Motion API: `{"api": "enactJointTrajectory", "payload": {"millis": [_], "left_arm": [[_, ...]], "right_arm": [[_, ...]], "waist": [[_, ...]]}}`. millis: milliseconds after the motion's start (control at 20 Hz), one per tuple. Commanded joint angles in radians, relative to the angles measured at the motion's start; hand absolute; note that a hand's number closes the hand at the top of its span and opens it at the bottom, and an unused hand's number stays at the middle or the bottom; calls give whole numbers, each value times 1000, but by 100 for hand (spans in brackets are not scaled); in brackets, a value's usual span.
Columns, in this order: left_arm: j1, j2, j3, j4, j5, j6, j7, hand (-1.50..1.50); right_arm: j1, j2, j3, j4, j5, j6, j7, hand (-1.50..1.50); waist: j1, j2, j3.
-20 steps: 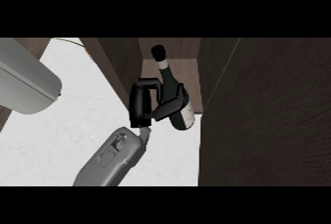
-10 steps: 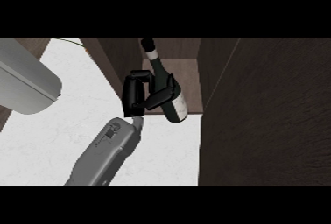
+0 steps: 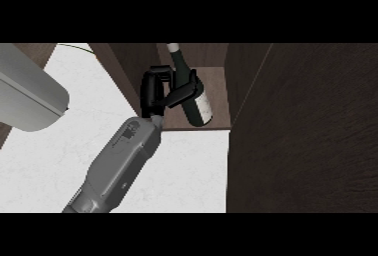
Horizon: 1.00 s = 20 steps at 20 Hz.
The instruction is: Pick up the wine, place it into the cabinet and close the cabinet
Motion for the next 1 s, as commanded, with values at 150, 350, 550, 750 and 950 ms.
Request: {"api": "enactJointTrajectory", "payload": {"millis": [150,350,550,750,950], "left_arm": [[-127,-5,72,169,17,-20,-44,150],[-175,35,104,251,-10,-22,-124,150],[-205,-5,100,327,18,50,-228,150],[-283,-5,164,440,34,26,-271,150],[-282,-5,174,479,89,-13,-272,150]], "right_arm": [[26,-44,-87,-74,-136,44,11,-150],[34,-19,-67,-85,-118,37,-10,-150],[19,-31,-52,-80,-114,48,9,-150],[-27,3,-11,-14,-51,19,-20,-150],[5,6,12,-62,-58,20,-3,-150]], "waist": [[-4,2,0],[-13,5,0],[-24,7,0],[-26,11,0],[-36,11,0]]}}
